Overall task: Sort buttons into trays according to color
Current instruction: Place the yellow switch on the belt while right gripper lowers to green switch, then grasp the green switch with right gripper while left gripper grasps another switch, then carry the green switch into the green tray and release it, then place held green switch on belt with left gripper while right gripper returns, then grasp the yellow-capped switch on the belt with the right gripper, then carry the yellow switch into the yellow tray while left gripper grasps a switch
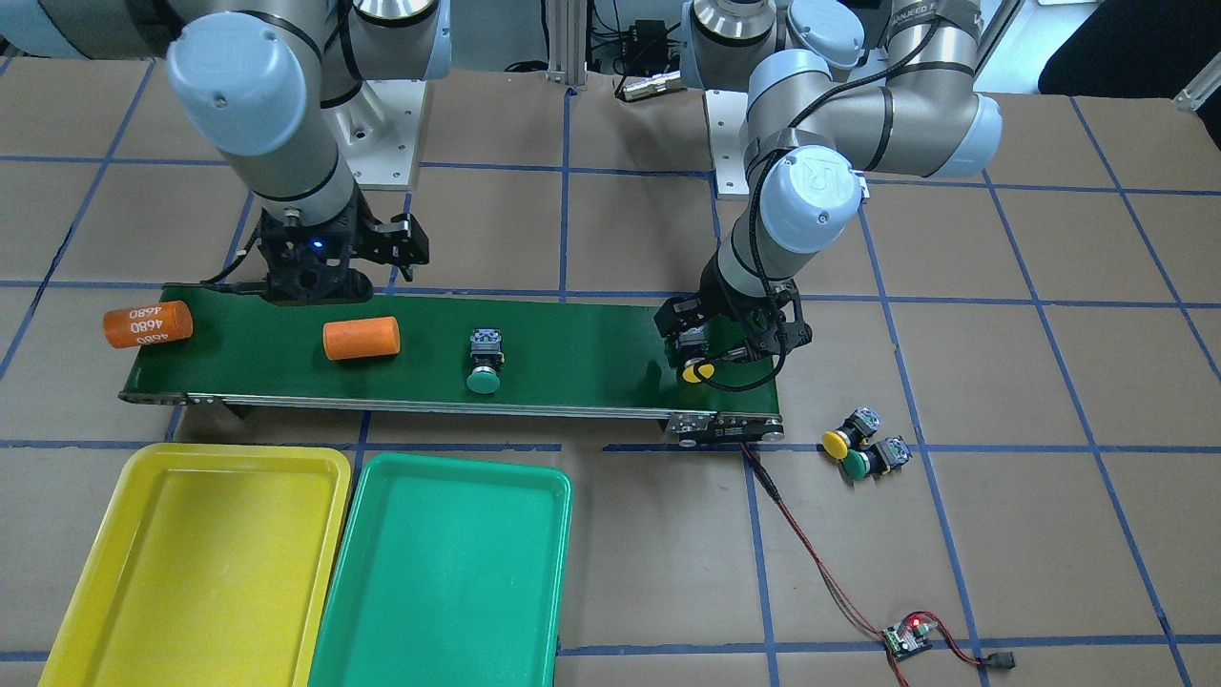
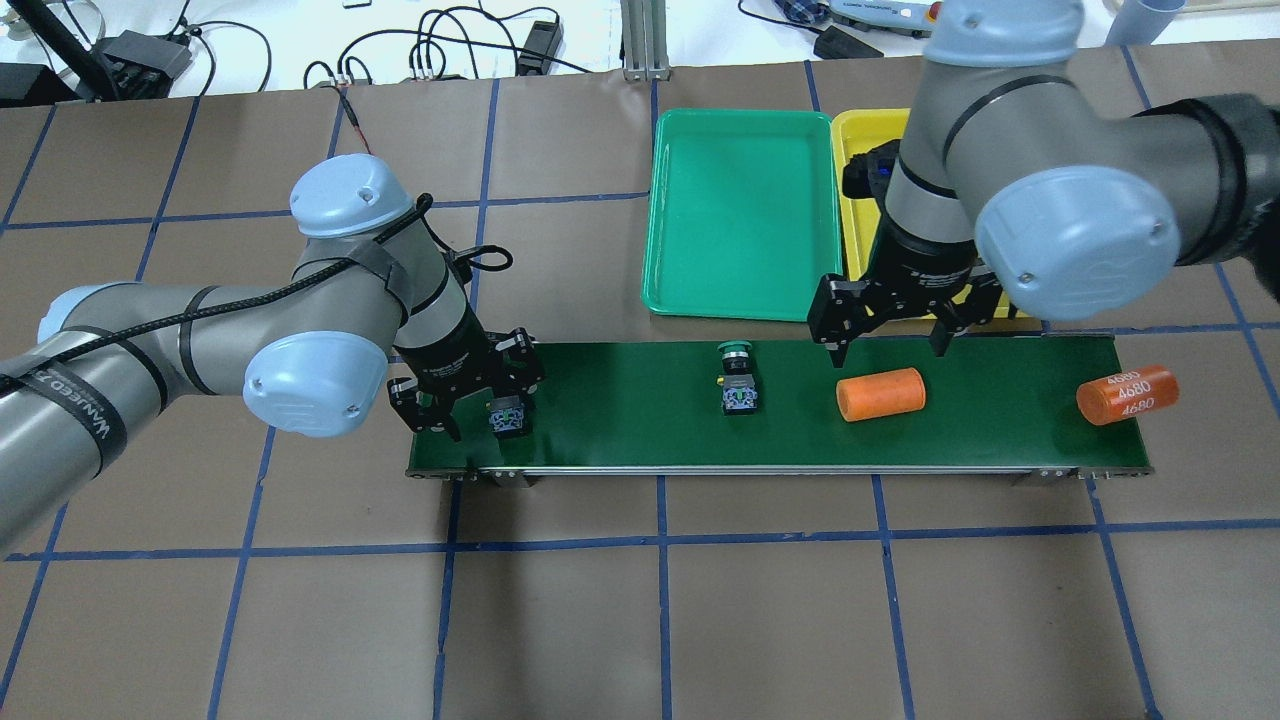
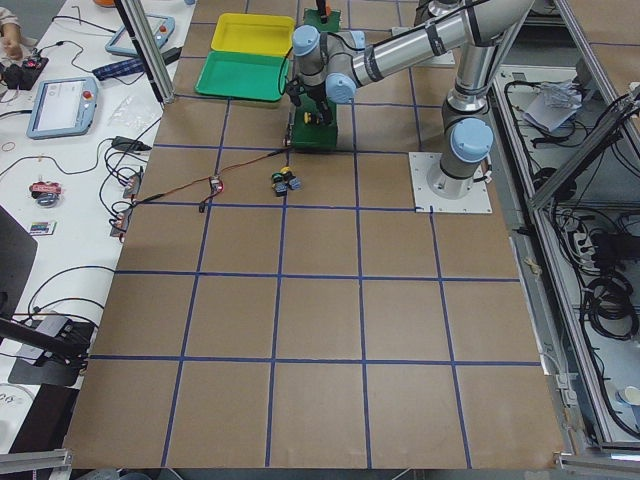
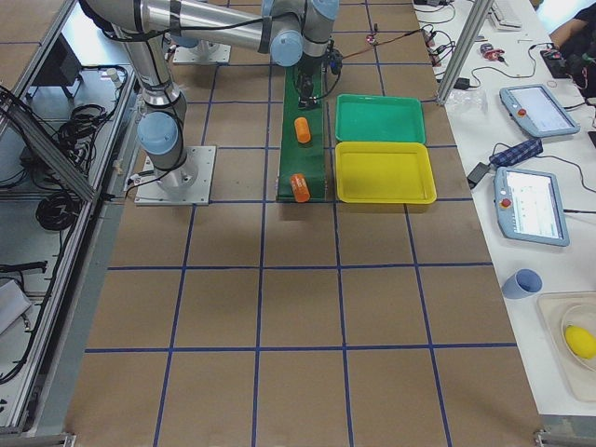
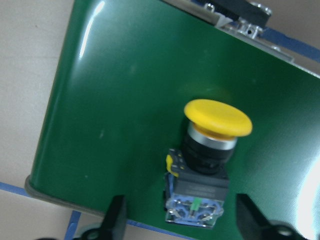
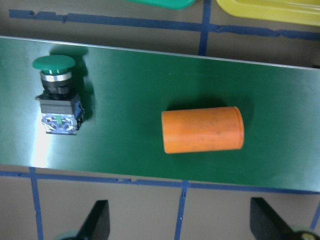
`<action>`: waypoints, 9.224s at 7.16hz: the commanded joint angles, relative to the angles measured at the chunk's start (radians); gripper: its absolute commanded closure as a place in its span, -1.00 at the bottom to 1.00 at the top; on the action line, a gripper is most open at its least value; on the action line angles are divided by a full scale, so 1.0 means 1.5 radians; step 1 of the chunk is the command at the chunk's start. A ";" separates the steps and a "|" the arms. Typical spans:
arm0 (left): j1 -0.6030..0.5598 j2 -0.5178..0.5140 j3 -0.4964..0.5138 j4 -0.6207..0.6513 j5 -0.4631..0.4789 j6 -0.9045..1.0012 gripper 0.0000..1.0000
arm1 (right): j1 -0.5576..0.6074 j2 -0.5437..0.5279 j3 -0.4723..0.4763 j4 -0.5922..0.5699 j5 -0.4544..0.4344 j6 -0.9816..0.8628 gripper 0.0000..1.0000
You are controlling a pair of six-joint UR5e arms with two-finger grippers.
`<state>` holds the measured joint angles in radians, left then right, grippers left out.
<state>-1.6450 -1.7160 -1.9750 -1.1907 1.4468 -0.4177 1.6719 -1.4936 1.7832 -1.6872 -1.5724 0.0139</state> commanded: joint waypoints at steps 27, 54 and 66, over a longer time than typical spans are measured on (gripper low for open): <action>0.248 -0.246 0.151 0.067 0.040 0.379 -0.23 | 0.026 0.375 -0.223 -0.334 -0.061 0.069 -1.00; 0.270 -0.164 0.072 0.108 0.026 0.228 -1.00 | 0.058 0.115 0.076 -0.209 0.066 0.050 -1.00; 0.221 -0.073 0.105 -0.074 -0.002 0.256 1.00 | -0.188 0.175 -0.040 -0.305 -0.074 -0.065 1.00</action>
<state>-1.2896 -1.8971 -1.8436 -1.1757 1.4471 -0.0345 1.4465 -1.3159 1.7469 -1.9864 -1.6824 -0.0296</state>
